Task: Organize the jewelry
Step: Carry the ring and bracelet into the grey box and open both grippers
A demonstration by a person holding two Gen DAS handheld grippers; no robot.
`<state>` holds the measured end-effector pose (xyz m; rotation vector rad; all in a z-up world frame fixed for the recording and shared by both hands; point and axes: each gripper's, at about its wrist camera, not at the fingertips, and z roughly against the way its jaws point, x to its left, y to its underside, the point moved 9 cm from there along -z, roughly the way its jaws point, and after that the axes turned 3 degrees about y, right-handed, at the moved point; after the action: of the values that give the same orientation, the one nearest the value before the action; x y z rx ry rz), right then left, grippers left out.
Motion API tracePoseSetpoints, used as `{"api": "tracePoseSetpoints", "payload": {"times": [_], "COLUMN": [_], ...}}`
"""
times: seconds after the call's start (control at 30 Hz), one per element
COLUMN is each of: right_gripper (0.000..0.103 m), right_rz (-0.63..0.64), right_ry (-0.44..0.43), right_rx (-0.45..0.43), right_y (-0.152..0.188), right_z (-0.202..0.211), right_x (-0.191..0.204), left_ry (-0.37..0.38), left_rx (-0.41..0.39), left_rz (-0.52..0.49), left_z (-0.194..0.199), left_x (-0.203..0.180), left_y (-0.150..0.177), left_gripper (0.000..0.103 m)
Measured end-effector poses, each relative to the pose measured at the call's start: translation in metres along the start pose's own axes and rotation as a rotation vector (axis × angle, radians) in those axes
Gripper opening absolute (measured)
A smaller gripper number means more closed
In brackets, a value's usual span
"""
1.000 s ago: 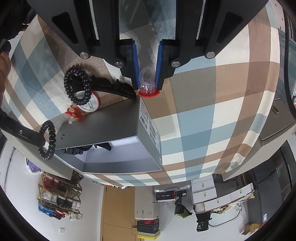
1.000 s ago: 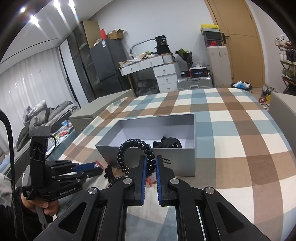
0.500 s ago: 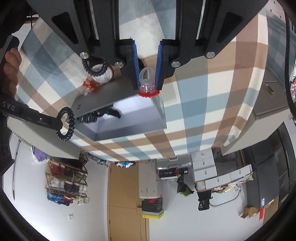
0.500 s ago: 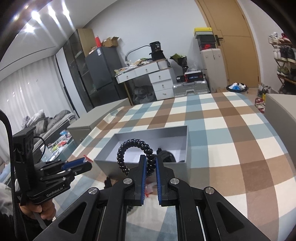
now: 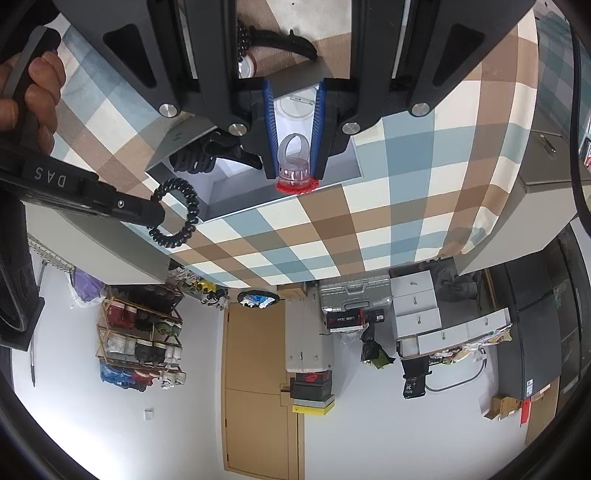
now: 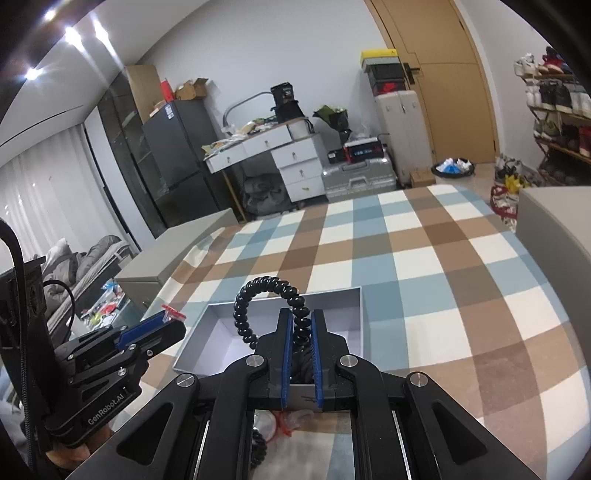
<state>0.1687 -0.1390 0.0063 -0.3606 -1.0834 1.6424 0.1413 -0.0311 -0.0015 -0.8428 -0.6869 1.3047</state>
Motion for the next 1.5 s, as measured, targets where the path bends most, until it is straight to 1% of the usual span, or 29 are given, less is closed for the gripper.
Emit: {"api": "tracePoseSetpoints", "payload": {"times": [0.13,0.17,0.33,0.57,0.63,0.87,1.13,1.27,1.37,1.5], "right_gripper": [0.009,0.009,0.009,0.009,0.009,0.009,0.009,0.009,0.009,0.012], "right_rz": [0.002,0.002,0.004,0.008,0.014,0.019,0.034,0.072,0.102,0.107], "right_ry": [-0.002,-0.002,-0.004,-0.018,-0.025,-0.04,-0.045,0.003,0.049,0.095], "right_rx": [0.017,0.021,0.05,0.079,0.085,0.101,0.112,0.131,0.145,0.168], "right_y": [0.008,0.011,0.017,0.023,0.024,0.029,0.032,0.034,0.033,0.031], "right_z": [-0.008,-0.01,-0.02,-0.029,-0.03,-0.033,-0.035,-0.039,-0.038,-0.037], "right_x": [-0.001,-0.001,-0.003,0.001,0.003,0.008,0.014,0.018,0.023,0.022], "left_ry": [0.02,0.015,0.014,0.029,0.016,-0.013,-0.029,-0.023,-0.025,-0.003], "left_rx": [0.012,0.027,0.042,0.086,0.094,0.087,0.082,0.089,0.09,0.098], "left_rz": [0.028,0.022,0.005,0.033,0.034,0.017,0.02,0.032,0.019,0.04], "left_z": [-0.006,-0.01,-0.015,-0.025,-0.026,-0.026,-0.028,-0.029,-0.029,-0.03], "left_x": [0.002,0.002,-0.001,0.002,0.005,0.004,0.007,0.008,0.007,0.01], "left_y": [0.007,0.01,0.015,0.025,0.027,0.027,0.026,0.027,0.027,0.026], "left_gripper": [0.012,0.012,0.012,0.012,0.012,0.012,0.012,0.012,0.012,0.012]}}
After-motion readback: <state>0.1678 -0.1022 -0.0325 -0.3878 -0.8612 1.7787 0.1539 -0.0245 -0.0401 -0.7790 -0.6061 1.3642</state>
